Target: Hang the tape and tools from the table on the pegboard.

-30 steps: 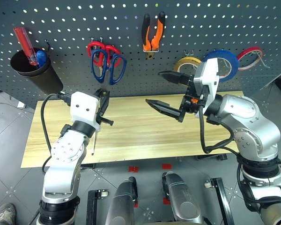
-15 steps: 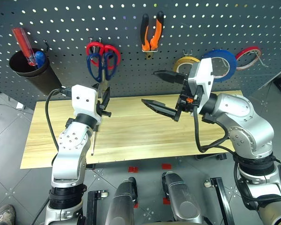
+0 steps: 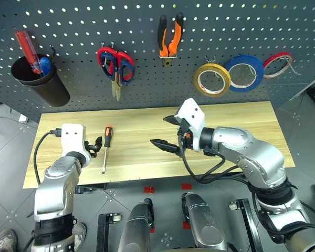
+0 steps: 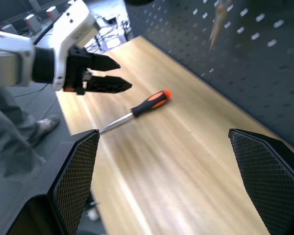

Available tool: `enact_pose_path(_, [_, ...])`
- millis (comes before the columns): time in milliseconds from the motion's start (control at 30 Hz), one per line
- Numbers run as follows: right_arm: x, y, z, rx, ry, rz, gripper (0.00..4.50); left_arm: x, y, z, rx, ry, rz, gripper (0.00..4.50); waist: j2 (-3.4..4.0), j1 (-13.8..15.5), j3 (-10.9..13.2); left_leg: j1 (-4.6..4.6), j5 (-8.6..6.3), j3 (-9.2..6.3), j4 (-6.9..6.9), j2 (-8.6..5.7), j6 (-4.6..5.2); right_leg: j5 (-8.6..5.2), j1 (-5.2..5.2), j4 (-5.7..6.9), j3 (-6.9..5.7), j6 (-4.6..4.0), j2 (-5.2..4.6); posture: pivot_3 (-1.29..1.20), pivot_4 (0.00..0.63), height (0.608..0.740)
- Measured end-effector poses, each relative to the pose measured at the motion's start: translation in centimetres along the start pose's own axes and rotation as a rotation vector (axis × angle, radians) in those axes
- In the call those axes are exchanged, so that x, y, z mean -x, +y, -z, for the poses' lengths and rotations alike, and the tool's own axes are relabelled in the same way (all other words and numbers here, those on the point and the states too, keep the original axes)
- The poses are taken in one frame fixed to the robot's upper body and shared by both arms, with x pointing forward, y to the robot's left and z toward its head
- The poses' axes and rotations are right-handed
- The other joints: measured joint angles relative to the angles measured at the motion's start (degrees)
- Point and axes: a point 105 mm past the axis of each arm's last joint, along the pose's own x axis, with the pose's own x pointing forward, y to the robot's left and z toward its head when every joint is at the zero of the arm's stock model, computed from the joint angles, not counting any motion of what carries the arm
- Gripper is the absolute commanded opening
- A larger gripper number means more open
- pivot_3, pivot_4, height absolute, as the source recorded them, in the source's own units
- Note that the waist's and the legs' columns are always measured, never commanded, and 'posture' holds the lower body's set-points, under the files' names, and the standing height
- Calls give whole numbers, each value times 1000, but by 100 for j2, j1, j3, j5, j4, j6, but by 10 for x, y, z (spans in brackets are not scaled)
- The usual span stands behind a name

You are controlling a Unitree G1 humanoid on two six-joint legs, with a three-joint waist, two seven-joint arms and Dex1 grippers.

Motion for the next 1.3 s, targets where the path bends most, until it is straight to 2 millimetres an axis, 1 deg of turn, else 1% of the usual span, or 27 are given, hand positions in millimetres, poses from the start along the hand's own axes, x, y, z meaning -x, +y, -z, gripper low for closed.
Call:
enact_pose_path(133, [-10, 9, -12, 7, -1, -40, 4500, -19, 7, 13, 70, 92, 5, 3229, -4, 14, 4, 0, -1, 0, 0, -4, 1, 0, -1, -2, 0, 0, -4, -300, 403, 740])
enact_pose_path(233, [-12, 12, -15, 11, 1, -53, 4500, -30, 4, 24, 91, 148, 22, 3229, -5, 8, 5, 0, -1, 0, -1, -4, 0, 0, -2, -2, -1, 0, -5, -311, 406, 740])
enact_pose_path(300, [-12, 12, -16, 15, 3, -54, 4500, -36, 0, 28, 95, 168, 43, 3229, -5, 11, 5, 0, -1, -1, -2, -4, 0, 0, -2, -1, -1, 0, -6, -315, 404, 740])
enact_pose_path(467, [-12, 13, -16, 11, 11, -66, 4500, -50, -7, 19, 78, 143, 71, 3229, -5, 9, 5, 0, -1, -1, -1, -4, 0, 0, -2, -2, -1, 0, -8, -333, 394, 740])
enact_pose_path(700, [-10, 15, -15, 11, 19, -80, 4500, -52, -11, 21, 74, 135, 87, 3229, -4, 6, 4, 2, 0, -2, -1, -3, 0, 0, 0, -2, -2, 1, -8, -343, 389, 740])
enact_pose_path(867, [-10, 15, -15, 12, 18, -85, 4500, -60, -22, 27, 45, 158, 125, 3229, -5, -10, 4, 1, 0, -1, -2, -4, 0, 1, -2, -2, -2, 1, -8, -341, 389, 740])
enact_pose_path(900, [-10, 15, -15, 12, 18, -85, 4500, -63, -22, 23, 42, 149, 127, 3229, -5, -13, 4, 1, -1, -1, -3, -3, 0, 1, -3, -4, -3, 1, -8, -341, 388, 740])
enact_pose_path(1067, [-10, 16, -16, 11, 16, -86, 4500, -75, -23, 15, 30, 141, 124, 3229, -5, -25, 4, 1, -1, 0, -4, -4, 0, 1, -2, -5, -3, 1, -9, -343, 385, 740])
enact_pose_path(1167, [-10, 16, -16, 11, 15, -87, 4500, -80, -23, 12, 25, 137, 124, 2632, -5, -29, 4, 1, -1, 0, -4, -4, 0, 1, -2, -5, -4, 1, -9, -349, 380, 740])
enact_pose_path(1300, [-10, 16, -17, 16, 14, -86, 4500, -79, -24, 13, 18, 132, 146, 1416, -5, -39, 4, 1, 0, 0, -4, -4, 0, 1, -3, -5, -3, 1, -9, -353, 361, 740])
